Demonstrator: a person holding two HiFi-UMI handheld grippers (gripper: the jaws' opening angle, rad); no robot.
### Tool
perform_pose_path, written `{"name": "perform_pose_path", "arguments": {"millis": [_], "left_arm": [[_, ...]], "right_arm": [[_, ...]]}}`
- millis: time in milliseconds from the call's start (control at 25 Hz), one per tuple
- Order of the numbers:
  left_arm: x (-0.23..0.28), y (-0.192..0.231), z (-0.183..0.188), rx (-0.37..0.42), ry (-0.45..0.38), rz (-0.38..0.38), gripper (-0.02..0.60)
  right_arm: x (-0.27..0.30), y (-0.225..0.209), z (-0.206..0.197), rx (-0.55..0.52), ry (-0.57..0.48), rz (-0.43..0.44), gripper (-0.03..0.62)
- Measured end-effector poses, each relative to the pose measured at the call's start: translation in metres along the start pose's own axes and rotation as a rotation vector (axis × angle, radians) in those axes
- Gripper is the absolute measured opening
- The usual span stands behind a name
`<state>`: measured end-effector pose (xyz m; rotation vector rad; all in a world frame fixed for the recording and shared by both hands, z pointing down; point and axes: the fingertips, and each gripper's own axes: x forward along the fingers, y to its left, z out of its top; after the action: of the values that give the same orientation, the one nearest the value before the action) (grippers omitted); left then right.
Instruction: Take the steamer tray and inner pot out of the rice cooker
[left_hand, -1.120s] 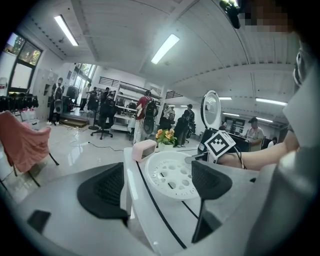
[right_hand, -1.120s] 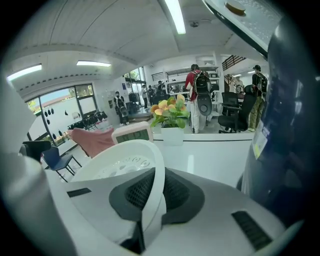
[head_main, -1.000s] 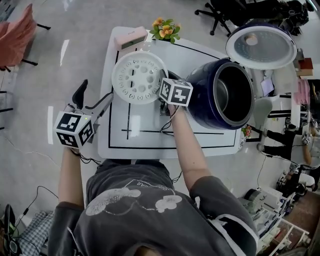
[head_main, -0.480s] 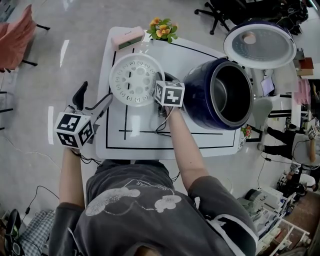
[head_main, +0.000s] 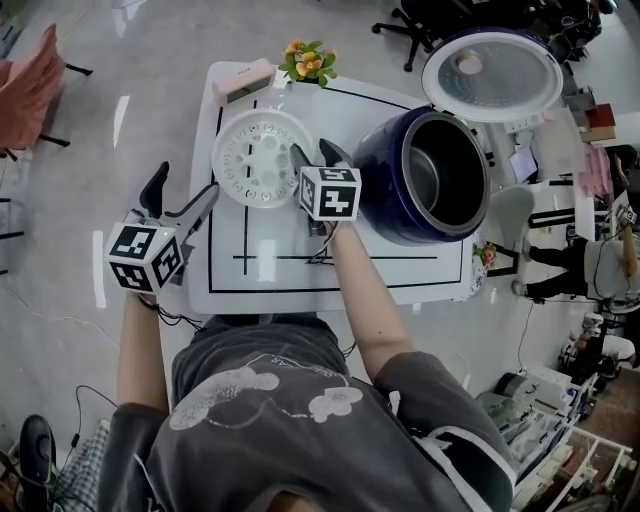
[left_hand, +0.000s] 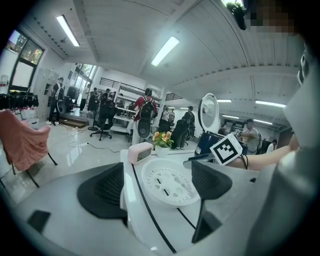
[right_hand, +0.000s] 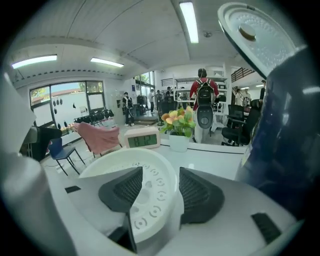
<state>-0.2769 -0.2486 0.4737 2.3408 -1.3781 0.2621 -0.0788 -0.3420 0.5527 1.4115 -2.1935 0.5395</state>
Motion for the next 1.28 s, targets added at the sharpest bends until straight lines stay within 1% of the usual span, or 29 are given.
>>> {"name": "perform_pose_path", "arguments": {"millis": [160,320,560,680,840,1040,1120,1280], "left_arm": [[-0.009,-0.009,0.011,0.035,-0.023,-0.025,0.417],[-0.014,-0.021,0.024,0.067,-0.053,-0.050,0.417],[-0.011,-0.048,0.046,0.120,-0.086,-0.106,0.417],[-0.007,-0.064,0.060,0.142,-0.119,-0.114,0.417],[0.009,-0.097,0.073,0.163,-0.138,-0.153,0.417],[0.036,-0.148,0.087,0.199,-0.145,-0.205,0.417],[0.047,-0.169,0.093,0.213,-0.150,-0.222,0.417],[0.070,-0.208,0.100,0.237,-0.156,-0.243,0.417]], "right_arm": [[-0.033,0.011,0.024,-0.016,-0.076,-0.016,0.233],[-0.071,0.021,0.046,-0.025,-0.158,-0.011,0.233],[-0.141,0.030,0.095,-0.100,-0.344,-0.002,0.233],[-0.172,0.024,0.110,-0.105,-0.405,0.002,0.233],[-0.208,-0.002,0.120,-0.060,-0.474,0.010,0.233],[-0.255,-0.052,0.133,-0.037,-0.528,-0.012,0.233],[-0.270,-0.078,0.137,-0.043,-0.537,-0.042,0.233],[-0.291,-0.141,0.133,-0.081,-0.533,-0.141,0.221]]}}
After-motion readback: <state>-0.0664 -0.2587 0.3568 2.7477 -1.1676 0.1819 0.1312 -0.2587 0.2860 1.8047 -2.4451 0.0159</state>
